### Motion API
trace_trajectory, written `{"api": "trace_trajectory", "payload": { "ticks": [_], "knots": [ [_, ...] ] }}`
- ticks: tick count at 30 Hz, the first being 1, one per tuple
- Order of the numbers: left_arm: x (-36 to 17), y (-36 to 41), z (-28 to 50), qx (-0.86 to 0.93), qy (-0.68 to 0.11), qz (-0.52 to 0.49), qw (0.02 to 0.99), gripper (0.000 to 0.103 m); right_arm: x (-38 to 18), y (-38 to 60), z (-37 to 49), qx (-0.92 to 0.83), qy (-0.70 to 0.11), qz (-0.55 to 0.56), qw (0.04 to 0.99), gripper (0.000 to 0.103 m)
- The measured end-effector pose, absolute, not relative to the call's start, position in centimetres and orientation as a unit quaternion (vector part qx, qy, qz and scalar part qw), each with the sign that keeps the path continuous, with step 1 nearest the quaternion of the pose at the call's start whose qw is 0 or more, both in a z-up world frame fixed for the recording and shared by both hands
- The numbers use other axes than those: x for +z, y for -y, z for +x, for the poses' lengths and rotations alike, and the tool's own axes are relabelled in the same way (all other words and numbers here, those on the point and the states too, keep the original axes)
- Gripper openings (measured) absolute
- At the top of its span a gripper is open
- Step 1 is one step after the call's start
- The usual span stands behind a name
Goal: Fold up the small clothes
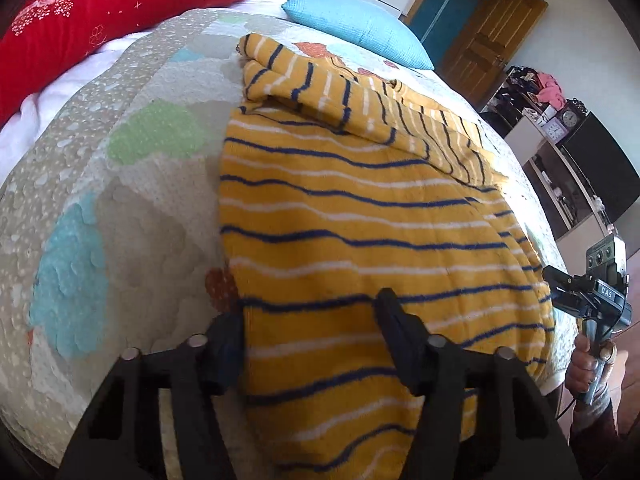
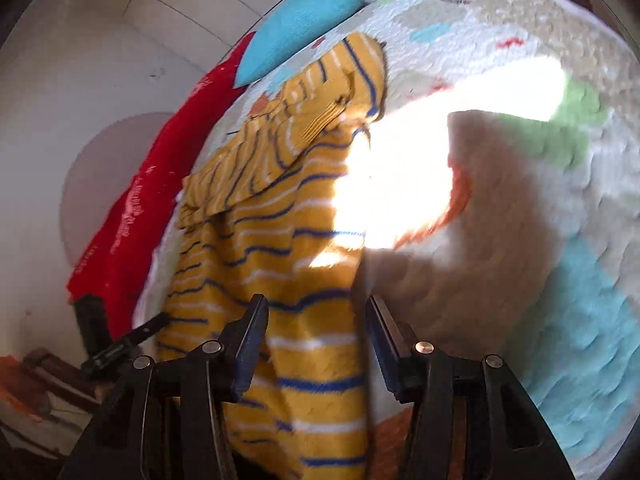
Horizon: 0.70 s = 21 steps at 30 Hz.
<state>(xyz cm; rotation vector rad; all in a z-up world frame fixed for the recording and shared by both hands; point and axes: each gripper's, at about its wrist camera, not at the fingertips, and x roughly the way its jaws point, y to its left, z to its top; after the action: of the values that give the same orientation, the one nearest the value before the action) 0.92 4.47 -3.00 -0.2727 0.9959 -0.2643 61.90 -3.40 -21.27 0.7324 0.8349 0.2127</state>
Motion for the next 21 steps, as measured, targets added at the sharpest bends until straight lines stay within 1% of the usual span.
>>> {"api": "trace_trajectory", "payload": {
  "ticks": [2,5,7,10,12,14,16,17,18,19,20,21],
  "knots": [
    [-3.0,-4.3,-0.5,-0.134,-0.470,-0.146,0.860,0.044,-22.2,1.9,60.7,0.136,-0.394,0.367,0.831,0.055],
    [-3.1,-4.3,-2.7,-0.154,-0.466,-0.182,0.852,0.044,-22.7,-0.5,59.0,0.144,-0.395,0.348,0.838,0.055],
    [-3.4,-4.1,-4.0,-0.162,-0.465,-0.196,0.848,0.044,-23.1,-1.7,58.1,0.163,-0.398,0.359,0.828,0.055],
    [-3.8,-3.5,-5.6,-0.166,-0.464,-0.194,0.848,0.046,-23.9,-3.3,57.0,0.164,-0.407,0.355,0.826,0.055],
    [-4.0,-3.0,-6.4,-0.179,-0.462,-0.195,0.846,0.057,-24.5,-4.1,56.5,0.164,-0.413,0.356,0.822,0.056],
    [-4.2,-2.4,-6.7,-0.188,-0.464,-0.199,0.843,0.061,-24.9,-4.7,56.1,0.159,-0.416,0.357,0.821,0.056],
    [-4.3,-2.2,-6.5,-0.185,-0.464,-0.200,0.843,0.062,-25.5,-5.1,55.9,0.149,-0.419,0.359,0.821,0.055],
    [-4.3,-2.2,-6.3,-0.181,-0.466,-0.205,0.841,0.060,-25.7,-5.4,55.8,0.142,-0.419,0.360,0.821,0.055],
    [-4.3,-2.3,-6.1,-0.169,-0.470,-0.210,0.840,0.037,-26.0,-5.6,55.5,0.136,-0.419,0.363,0.821,0.055],
    [-4.3,-2.4,-5.8,-0.155,-0.476,-0.208,0.841,0.018,-26.2,-5.9,55.4,0.128,-0.420,0.364,0.821,0.054],
    [-4.3,-2.5,-5.6,-0.147,-0.483,-0.207,0.838,0.009,-26.2,-6.0,55.2,0.115,-0.422,0.362,0.823,0.041],
    [-4.2,-3.1,-5.4,-0.150,-0.485,-0.225,0.831,0.008,-26.0,-6.1,54.9,0.094,-0.427,0.354,0.827,0.023]
  ]
}}
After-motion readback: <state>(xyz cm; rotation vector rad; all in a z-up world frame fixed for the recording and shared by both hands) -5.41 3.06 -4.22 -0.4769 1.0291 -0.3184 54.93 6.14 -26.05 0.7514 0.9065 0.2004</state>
